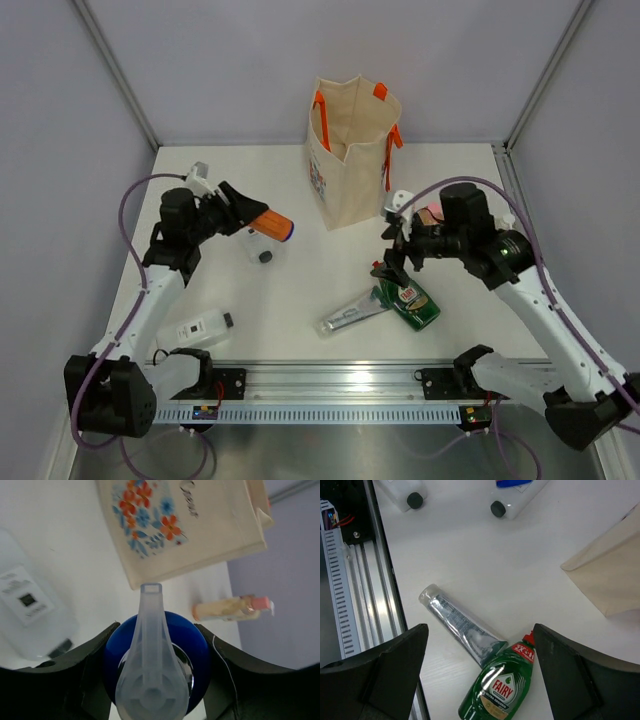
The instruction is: Place the personal care products into the canvas bag
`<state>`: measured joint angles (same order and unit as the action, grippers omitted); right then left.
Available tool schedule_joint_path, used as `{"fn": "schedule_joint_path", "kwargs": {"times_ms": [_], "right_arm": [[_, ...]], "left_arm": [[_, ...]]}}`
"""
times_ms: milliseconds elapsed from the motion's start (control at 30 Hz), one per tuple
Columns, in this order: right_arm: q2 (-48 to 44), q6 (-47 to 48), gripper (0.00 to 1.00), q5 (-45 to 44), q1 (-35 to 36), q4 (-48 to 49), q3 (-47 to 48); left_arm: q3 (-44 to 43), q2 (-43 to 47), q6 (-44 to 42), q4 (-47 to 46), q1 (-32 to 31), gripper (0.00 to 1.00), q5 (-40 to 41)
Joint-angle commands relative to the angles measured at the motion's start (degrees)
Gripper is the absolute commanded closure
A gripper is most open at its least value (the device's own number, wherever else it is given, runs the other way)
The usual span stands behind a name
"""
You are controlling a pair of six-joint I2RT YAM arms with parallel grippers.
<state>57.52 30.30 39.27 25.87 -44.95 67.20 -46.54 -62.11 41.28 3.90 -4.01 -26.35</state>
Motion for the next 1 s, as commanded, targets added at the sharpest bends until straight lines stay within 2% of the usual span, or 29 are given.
{"fn": "schedule_joint_path", "kwargs": {"times_ms": [0, 33, 67, 133, 333, 500, 767, 900, 967], "right_arm": [[7.2, -14.2, 0.06, -17.7, 9.7, 8.6, 5.8], [9.1, -16.3, 0.05, -18.7, 11.0, 9.3, 8.6], [12.1, -20.1, 0.01, -20.0, 12.3, 10.0, 9.8], [14.7, -22.9, 0.01, -21.2, 15.5, 11.1, 12.9], [21.1, -22.3, 0.01, -23.2, 18.4, 13.9, 11.8], [22.2, -15.2, 0.0, -19.9, 18.4, 14.4, 7.9], [25.2, -11.4, 0.01, -20.1, 18.3, 13.7, 7.2], [27.5, -10.9, 0.14, -17.7, 18.3, 13.7, 8.1], [29.0, -11.3, 0.17, -17.6, 18.3, 14.0, 9.0]], "left_arm": [[1.2, 0.9, 12.1, -11.0, -8.5, 1.0, -6.7], [1.2, 0.5, 14.9, -13.5, -10.4, 1.0, -5.4], [1.2, -0.8, 16.1, -14.8, -13.6, 1.0, -5.0], [1.0, -2.4, 18.7, -18.2, -16.3, 1.0, -4.1], [-2.2, -9.3, 22.2, -23.0, -23.3, 1.0, -3.5], [-3.7, -12.1, 23.1, -25.5, -24.9, 1.0, -3.7], [1.5, -11.0, 27.6, -32.6, -25.0, 1.0, -3.6], [3.7, -11.2, 30.1, -36.4, -25.0, 1.0, -3.9], [4.4, -11.0, 31.9, -39.0, -25.0, 1.0, -4.2]]}}
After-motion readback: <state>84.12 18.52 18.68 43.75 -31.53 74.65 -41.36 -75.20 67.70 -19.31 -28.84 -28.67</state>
